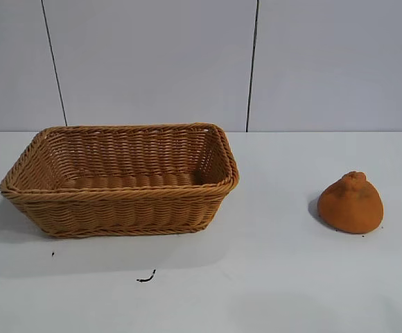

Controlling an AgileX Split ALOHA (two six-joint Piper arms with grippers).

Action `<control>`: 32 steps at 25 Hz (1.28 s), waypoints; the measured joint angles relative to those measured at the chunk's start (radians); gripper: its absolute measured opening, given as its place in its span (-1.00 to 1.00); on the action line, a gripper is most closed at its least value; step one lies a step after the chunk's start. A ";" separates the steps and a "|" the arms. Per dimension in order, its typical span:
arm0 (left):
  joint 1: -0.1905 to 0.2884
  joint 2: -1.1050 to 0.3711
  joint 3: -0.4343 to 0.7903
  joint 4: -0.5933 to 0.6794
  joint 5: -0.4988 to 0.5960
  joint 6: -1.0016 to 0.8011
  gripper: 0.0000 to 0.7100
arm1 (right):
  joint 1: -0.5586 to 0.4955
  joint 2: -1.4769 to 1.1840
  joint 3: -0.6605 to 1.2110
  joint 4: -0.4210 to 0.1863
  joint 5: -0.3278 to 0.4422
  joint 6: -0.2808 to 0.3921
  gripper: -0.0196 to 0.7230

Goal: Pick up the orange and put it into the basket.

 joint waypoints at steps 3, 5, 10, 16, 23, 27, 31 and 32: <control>0.000 0.000 0.000 0.000 -0.001 0.000 0.88 | 0.000 0.000 0.000 0.000 0.000 0.000 0.86; 0.000 0.000 0.000 0.000 -0.001 0.000 0.88 | 0.000 0.000 0.000 0.000 0.000 0.000 0.86; 0.000 0.000 0.000 0.000 -0.001 0.000 0.88 | 0.000 0.000 0.000 0.000 -0.001 0.000 0.86; 0.000 0.000 0.000 0.000 -0.001 0.000 0.88 | 0.000 0.000 0.000 0.000 -0.001 0.000 0.86; 0.000 0.000 0.000 0.000 -0.001 0.000 0.88 | 0.000 0.154 -0.053 0.000 -0.015 0.000 0.86; 0.000 0.000 0.000 0.000 -0.001 0.000 0.88 | 0.000 0.407 -0.165 0.000 -0.028 0.000 0.86; 0.000 0.000 0.000 0.000 -0.001 0.000 0.88 | 0.000 0.685 -0.316 0.004 -0.029 0.016 0.86; 0.000 0.000 0.000 0.000 -0.001 0.000 0.88 | 0.000 0.759 -0.351 0.008 -0.028 0.016 0.86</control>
